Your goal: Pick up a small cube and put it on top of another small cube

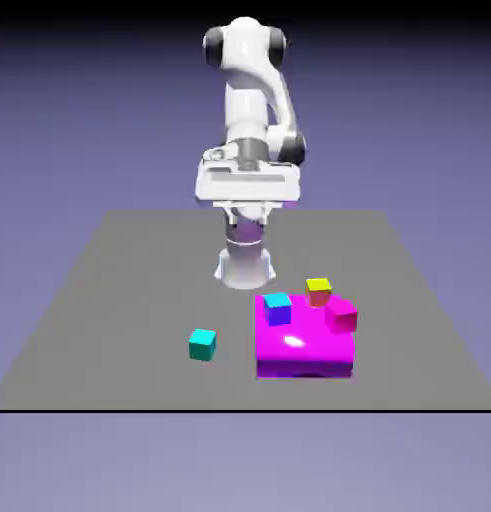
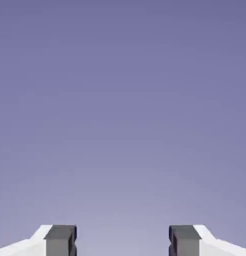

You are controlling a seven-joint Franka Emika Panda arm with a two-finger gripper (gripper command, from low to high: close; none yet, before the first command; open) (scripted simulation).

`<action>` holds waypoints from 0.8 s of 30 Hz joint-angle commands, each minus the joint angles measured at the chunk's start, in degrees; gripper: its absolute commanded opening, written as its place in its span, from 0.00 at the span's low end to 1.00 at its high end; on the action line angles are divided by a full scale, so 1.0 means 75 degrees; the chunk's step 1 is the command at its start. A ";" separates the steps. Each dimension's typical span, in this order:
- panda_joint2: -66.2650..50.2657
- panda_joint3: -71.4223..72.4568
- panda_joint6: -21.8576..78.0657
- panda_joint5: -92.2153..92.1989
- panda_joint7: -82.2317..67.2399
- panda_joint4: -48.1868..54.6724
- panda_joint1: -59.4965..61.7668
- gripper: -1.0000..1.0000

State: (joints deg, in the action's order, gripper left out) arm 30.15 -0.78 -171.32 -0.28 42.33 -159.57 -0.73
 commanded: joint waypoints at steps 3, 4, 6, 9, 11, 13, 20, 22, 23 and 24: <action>-0.0831 -0.0259 0.0893 -0.0092 -0.0043 0.0475 -0.0014 0.50; -0.1108 -0.0346 0.1191 -0.0123 -0.0057 0.0633 -0.0019 0.50; -0.1662 -0.0519 0.1786 -0.0184 -0.0086 0.0949 -0.0029 0.50; -0.2492 -0.0778 0.2679 -0.0276 -0.0129 0.1424 -0.0043 0.50; -0.3046 -0.0951 0.3274 -0.0337 -0.0157 0.1741 -0.0053 0.50; -0.3600 -0.1124 0.3869 -0.0399 -0.0186 0.2057 -0.0062 0.50; -0.5538 -0.1729 0.5953 -0.0613 -0.0286 0.3164 -0.0096 0.50; -0.6091 -0.1902 0.6548 -0.0675 -0.0315 0.3481 -0.0106 0.50; -0.6368 -0.1988 0.6846 -0.0705 -0.0329 0.3639 -0.0110 0.50; -0.6645 -0.2075 0.7143 -0.0736 -0.0343 0.3797 -0.0115 0.50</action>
State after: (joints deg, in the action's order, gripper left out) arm -19.68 -16.34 -117.74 -5.79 39.75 -131.09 -1.59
